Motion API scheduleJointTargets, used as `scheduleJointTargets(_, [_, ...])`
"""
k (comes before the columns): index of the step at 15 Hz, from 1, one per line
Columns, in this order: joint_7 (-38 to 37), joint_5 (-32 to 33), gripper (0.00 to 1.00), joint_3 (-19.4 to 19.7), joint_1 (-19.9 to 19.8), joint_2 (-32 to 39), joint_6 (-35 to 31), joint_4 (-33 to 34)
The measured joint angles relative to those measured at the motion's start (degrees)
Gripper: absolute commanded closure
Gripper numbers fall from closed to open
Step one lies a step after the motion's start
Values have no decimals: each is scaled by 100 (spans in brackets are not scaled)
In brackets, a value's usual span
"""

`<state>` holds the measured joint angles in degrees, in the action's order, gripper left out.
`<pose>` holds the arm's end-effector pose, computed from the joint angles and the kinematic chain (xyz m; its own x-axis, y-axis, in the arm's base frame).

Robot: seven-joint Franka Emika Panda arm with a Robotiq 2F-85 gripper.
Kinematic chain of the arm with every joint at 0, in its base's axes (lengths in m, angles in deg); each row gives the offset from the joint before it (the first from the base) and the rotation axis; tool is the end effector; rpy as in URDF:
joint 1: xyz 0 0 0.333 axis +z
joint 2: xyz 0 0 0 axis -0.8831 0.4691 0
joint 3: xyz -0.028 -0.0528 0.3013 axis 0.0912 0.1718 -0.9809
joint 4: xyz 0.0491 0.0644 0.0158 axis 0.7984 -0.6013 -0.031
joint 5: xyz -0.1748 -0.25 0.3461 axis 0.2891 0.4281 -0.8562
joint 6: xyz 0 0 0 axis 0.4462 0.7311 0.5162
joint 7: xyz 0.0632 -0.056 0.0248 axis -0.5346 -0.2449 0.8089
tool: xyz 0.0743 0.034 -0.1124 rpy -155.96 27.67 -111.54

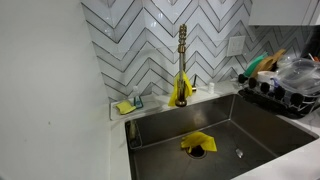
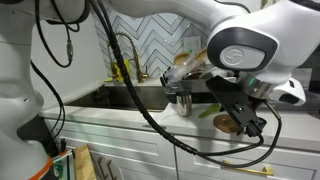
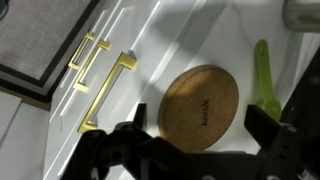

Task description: Remove the metal cup from the teacup pad and put it on the counter top, pick up the teacup pad on the counter top and put it on top of the metal cup

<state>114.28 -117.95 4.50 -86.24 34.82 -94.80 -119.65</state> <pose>0.5830 -0.3785 0.2644 0.9383 -0.3434 0.0399 -0.2929 -0.8509 -0.4360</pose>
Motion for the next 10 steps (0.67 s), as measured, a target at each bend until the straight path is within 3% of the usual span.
scheduleJointTargets(3, [-163,-87,0,-129,-153,297,157,260])
scheduleJointTargets(4, [-225,-87,19,-152,-187,374,215,335])
scheduleJointTargets(10, [-613,-76,64,-207,-307,677,535,677])
